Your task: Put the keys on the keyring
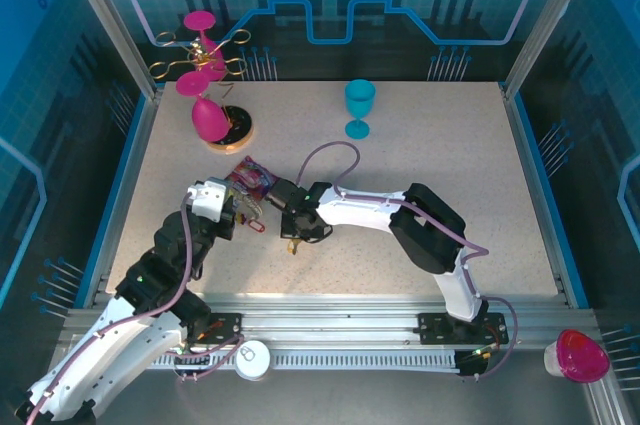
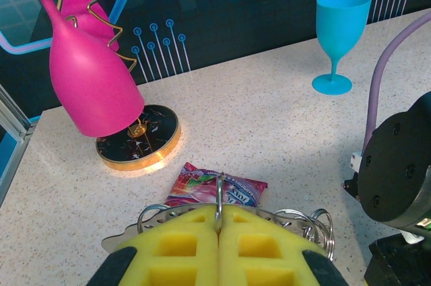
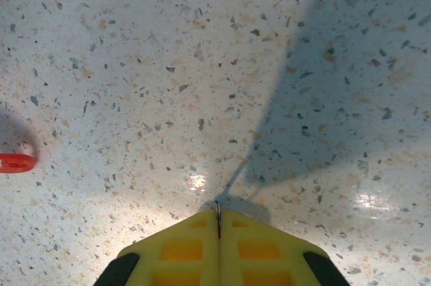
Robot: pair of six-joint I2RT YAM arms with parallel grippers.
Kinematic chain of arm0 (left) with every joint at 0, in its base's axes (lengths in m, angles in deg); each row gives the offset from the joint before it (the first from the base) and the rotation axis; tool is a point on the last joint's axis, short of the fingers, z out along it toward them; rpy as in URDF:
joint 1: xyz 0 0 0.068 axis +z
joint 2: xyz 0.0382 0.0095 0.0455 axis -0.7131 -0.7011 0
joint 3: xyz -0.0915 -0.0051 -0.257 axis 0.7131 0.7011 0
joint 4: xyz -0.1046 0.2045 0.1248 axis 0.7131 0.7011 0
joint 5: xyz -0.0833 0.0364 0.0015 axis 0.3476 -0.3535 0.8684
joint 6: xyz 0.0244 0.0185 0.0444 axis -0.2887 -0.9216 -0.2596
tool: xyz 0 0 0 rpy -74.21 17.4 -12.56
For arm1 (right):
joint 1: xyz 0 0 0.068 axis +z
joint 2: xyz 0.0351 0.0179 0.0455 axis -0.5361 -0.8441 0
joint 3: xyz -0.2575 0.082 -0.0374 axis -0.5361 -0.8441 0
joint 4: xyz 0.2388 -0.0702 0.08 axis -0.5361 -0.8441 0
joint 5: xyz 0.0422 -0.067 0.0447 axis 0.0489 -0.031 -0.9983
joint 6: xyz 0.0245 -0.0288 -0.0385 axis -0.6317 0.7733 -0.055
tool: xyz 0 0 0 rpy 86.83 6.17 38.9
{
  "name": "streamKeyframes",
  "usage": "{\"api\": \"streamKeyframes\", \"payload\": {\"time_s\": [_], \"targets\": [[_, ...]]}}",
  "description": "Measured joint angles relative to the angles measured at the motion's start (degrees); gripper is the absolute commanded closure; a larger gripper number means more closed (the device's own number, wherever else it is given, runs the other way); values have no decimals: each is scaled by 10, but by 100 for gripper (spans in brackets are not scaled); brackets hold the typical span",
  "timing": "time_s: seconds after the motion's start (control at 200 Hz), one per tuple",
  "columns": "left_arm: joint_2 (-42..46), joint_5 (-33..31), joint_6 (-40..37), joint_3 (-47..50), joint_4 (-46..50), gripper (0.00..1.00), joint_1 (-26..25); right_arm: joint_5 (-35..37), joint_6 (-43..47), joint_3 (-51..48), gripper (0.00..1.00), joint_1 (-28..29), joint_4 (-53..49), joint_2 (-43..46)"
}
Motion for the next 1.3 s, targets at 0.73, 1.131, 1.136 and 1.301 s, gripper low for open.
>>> {"api": "streamKeyframes", "payload": {"time_s": [0.73, 1.131, 1.136, 1.301], "targets": [[-172, 329, -80, -1, -97, 100, -9, -257, 384, -392, 100, -172, 242, 476], [-296, 498, -82, -7, -206, 100, -23, -439, 508, -410, 100, -227, 261, 576], [-297, 499, -81, -7, -207, 100, -23, -440, 508, -410, 100, -227, 261, 576], [-315, 534, -75, -7, -235, 100, -34, -468, 530, -409, 100, -226, 258, 576]]}}
